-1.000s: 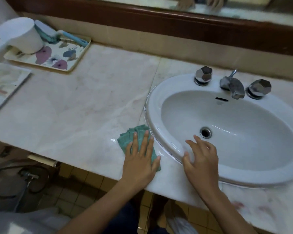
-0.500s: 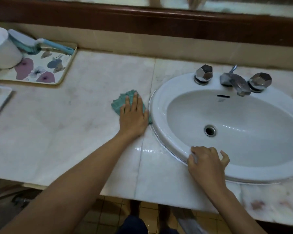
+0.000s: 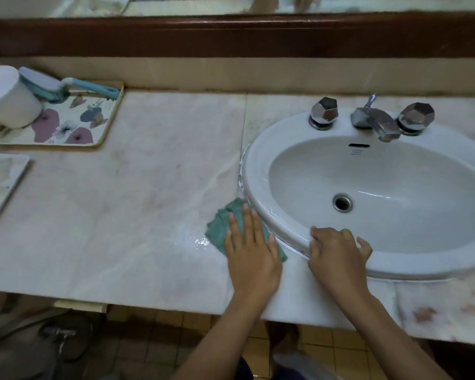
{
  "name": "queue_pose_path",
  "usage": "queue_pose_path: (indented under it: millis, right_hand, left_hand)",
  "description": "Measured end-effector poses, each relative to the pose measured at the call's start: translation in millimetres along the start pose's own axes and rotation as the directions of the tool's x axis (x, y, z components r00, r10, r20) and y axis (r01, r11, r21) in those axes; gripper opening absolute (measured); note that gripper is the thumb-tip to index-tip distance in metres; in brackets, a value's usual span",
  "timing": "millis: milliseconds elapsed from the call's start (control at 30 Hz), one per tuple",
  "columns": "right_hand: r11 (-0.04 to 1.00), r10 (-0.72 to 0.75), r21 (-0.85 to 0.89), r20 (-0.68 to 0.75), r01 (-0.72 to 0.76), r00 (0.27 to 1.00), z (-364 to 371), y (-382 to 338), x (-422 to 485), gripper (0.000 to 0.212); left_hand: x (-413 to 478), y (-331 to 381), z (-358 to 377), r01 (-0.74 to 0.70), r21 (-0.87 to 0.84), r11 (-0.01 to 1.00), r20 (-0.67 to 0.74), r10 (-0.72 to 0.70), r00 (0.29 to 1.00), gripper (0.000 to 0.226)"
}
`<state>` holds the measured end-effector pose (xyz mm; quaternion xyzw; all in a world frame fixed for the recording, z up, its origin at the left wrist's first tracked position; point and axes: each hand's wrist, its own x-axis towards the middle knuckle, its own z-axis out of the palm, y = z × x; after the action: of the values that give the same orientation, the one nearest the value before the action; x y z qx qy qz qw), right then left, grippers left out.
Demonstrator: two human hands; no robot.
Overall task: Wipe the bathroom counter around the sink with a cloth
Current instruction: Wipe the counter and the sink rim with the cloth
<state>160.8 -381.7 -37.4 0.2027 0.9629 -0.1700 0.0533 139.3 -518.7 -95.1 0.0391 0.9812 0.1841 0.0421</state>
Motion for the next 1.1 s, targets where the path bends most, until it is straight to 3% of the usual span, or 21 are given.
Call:
queue_pose_path:
  millis: [133, 233, 333, 400, 500, 600, 700, 767, 900, 1000, 1100]
  right_hand:
    - [0.992, -0.053, -0.119, -0.027, 0.049, 0.998, 3, -4, -3, 0.022]
    - [0.986, -0.065, -0.153, 0.008, 0.065, 0.998, 3, -6, -5, 0.010]
    - [0.986, -0.121, -0.120, -0.014, 0.118, 0.993, 5, -11, -3, 0.032]
    - [0.982, -0.161, -0.104, -0.011, 0.159, 0.987, 7, -22, 0, 0.051]
    - [0.976, -0.198, -0.100, -0.052, 0.193, 0.979, 11, -41, 9, 0.058]
    - [0.982, -0.166, -0.096, -0.060, 0.160, 0.984, 15, -54, 17, 0.049]
    - [0.982, -0.163, -0.103, -0.062, 0.156, 0.985, 20, -60, 20, 0.031]
    - [0.986, -0.160, -0.070, -0.095, 0.154, 0.983, 25, -59, 20, 0.029]
    - [0.991, -0.125, -0.051, -0.120, 0.120, 0.985, 29, -62, 15, 0.033]
    - [0.988, -0.140, -0.089, -0.156, 0.127, 0.978, 30, -67, 6, 0.039]
    - [0.941, -0.336, -0.051, -0.214, 0.333, 0.917, 35, -79, -10, 0.042]
  left_hand:
    - [-29, 18, 11, -0.034, 0.085, 0.996, 0.000, 0.034, 0.999, 0.064]
    - [-25, -12, -4, -0.159, 0.108, 0.981, 0.094, 0.149, 0.984, 0.067]
    - [-4, -55, -30, -0.247, 0.099, 0.964, 0.131, 0.233, 0.964, 0.068]
    - [23, -97, -48, -0.197, 0.113, 0.974, 0.111, 0.185, 0.976, 0.069]
    - [77, -170, -77, -0.005, 0.147, 0.989, 0.044, -0.002, 0.999, 0.070]
    - [110, -207, -92, 0.246, 0.127, 0.961, 0.014, -0.249, 0.968, 0.068]
    - [97, -179, -78, 0.335, 0.119, 0.935, -0.045, -0.332, 0.942, 0.066]
    - [62, -143, -62, 0.261, 0.099, 0.960, -0.041, -0.259, 0.965, 0.069]
    - [-28, -100, -42, -0.076, 0.099, 0.992, 0.118, 0.064, 0.991, 0.066]
    - [-46, -132, -55, -0.290, 0.142, 0.947, 0.219, 0.256, 0.942, 0.066]
    - [-31, -188, -83, -0.382, 0.180, 0.907, 0.251, 0.333, 0.909, 0.066]
